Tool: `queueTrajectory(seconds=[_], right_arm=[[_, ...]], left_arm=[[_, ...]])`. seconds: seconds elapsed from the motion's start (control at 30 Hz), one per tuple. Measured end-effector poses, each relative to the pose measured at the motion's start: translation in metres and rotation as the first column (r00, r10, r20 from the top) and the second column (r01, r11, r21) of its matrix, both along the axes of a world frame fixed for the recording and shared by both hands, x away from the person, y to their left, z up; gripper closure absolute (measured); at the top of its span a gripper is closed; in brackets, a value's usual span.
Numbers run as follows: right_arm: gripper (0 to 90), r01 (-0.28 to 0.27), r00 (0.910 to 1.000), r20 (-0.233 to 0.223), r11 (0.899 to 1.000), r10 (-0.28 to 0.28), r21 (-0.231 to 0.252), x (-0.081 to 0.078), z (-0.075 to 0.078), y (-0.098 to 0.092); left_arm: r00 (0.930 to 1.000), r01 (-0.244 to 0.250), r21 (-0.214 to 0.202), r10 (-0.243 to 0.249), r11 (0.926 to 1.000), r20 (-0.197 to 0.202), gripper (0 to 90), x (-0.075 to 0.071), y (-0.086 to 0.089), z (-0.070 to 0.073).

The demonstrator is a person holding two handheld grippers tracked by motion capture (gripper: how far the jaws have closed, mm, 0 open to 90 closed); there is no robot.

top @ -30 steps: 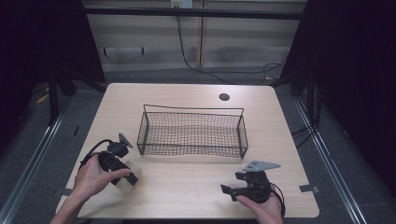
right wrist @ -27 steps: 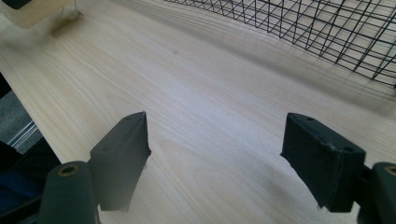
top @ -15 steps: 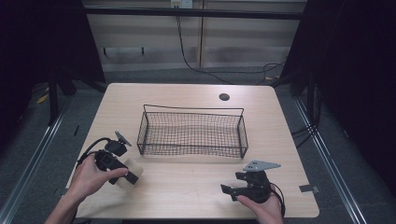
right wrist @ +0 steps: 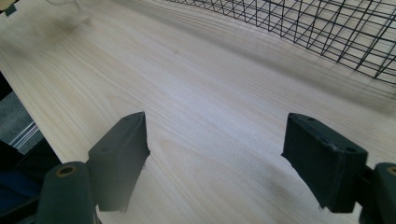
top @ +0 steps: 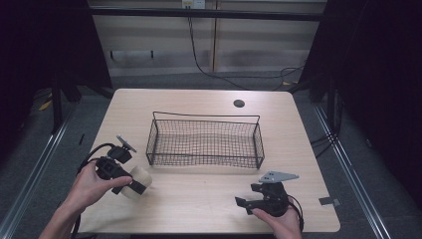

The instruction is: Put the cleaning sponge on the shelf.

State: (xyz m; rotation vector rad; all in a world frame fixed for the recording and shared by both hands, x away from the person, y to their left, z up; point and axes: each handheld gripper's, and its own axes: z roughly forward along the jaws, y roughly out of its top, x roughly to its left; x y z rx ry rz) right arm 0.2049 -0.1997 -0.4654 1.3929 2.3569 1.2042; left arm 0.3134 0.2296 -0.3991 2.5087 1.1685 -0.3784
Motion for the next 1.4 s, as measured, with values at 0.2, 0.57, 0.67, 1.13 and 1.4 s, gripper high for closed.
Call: queueTrajectory(seconds=[0.2,0.57,0.67,1.13,1.4], right_arm=[[21.8,0.001,1.0,-0.002,1.0,-0.001,0.0,0.0,0.0,0.0],[21.7,0.0,1.0,-0.003,1.0,0.0,0.001,0.0,0.0,0.0],[21.7,-0.002,1.0,-0.001,1.0,0.002,0.001,0.0,0.0,0.0],[21.2,0.001,1.0,-0.002,1.0,-0.001,0.0,0.0,0.0,0.001],[21.1,0.007,1.0,0.0,1.0,-0.007,0.005,0.0,0.0,0.0]], left_arm=[[0.9982,0.037,0.002,-0.037,0.9993,0.047,26.7,-0.003,-0.004,0.008],[0.995,0.07,-0.021,-0.069,0.9973,0.073,26.7,-0.006,-0.01,0.019],[0.9956,0.067,-0.033,-0.065,0.9972,0.068,26.7,-0.006,-0.012,0.022],[0.9954,0.068,-0.046,-0.064,0.9966,0.072,26.8,-0.002,-0.018,0.03],[0.9939,0.077,-0.047,-0.073,0.9959,0.083,26.8,0.001,-0.024,0.043]])
